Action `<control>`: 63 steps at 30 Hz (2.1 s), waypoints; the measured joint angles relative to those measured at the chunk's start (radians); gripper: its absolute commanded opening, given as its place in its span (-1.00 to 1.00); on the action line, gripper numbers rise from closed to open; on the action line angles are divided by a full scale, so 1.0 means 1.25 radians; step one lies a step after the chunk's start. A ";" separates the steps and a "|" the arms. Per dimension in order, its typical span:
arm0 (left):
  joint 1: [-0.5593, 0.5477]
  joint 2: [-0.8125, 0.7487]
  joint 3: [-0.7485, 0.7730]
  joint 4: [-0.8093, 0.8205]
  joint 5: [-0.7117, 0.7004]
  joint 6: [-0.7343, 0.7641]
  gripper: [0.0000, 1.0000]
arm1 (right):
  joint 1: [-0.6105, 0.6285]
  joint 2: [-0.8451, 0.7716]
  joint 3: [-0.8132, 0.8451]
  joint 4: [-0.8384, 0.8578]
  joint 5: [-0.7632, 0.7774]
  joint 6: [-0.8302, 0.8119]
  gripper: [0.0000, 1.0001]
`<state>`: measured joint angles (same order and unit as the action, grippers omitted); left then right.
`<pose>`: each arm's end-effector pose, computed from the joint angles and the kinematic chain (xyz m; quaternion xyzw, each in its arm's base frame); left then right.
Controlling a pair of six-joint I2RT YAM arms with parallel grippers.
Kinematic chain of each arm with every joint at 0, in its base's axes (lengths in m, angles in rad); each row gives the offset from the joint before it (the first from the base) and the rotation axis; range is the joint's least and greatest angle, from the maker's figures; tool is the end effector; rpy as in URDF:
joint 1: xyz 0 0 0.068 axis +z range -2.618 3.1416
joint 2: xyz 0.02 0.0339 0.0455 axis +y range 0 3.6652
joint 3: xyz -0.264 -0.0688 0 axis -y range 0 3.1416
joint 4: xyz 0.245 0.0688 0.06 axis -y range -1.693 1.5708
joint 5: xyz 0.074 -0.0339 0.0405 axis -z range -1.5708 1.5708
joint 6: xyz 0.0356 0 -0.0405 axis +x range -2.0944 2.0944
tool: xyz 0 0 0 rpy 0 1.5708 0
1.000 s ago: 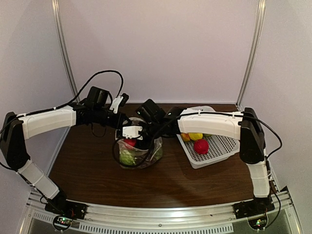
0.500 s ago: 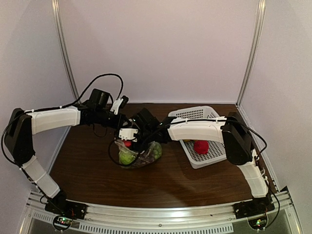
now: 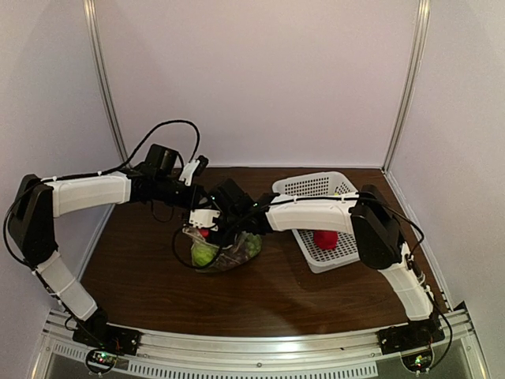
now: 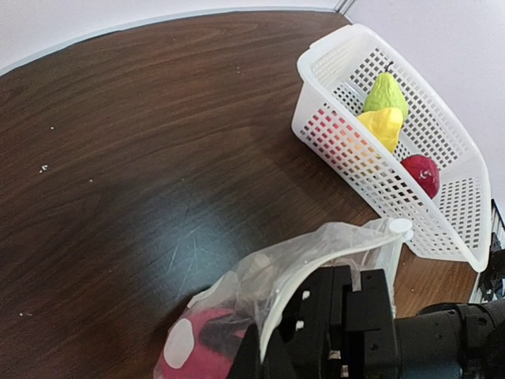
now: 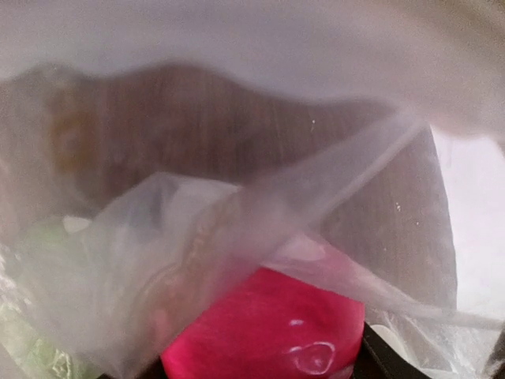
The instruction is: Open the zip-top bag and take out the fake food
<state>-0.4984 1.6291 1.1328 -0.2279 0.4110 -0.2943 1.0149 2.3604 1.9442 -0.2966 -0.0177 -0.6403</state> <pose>0.3088 -0.1842 0.2425 0.1743 0.8794 -0.3269 0.2991 0.2837 0.4579 0.1835 -0.6721 0.6126 0.0854 0.4072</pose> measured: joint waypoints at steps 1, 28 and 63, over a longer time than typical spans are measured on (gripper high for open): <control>0.000 0.000 0.000 0.000 0.000 0.000 -1.00 | 0.000 -0.004 -0.002 -0.002 -0.001 0.001 0.06; -0.010 -0.004 0.026 0.062 0.145 -0.058 -1.00 | -0.005 -0.211 -0.088 -0.254 -0.153 0.069 -0.04; 0.009 -0.042 0.018 0.023 0.156 -0.116 -1.00 | -0.154 -0.396 0.003 -0.320 -0.245 0.160 -0.05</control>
<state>-0.4870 1.5764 1.1557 -0.1986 0.6064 -0.4393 0.8227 1.8656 1.9484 -0.6960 -0.3244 -0.4404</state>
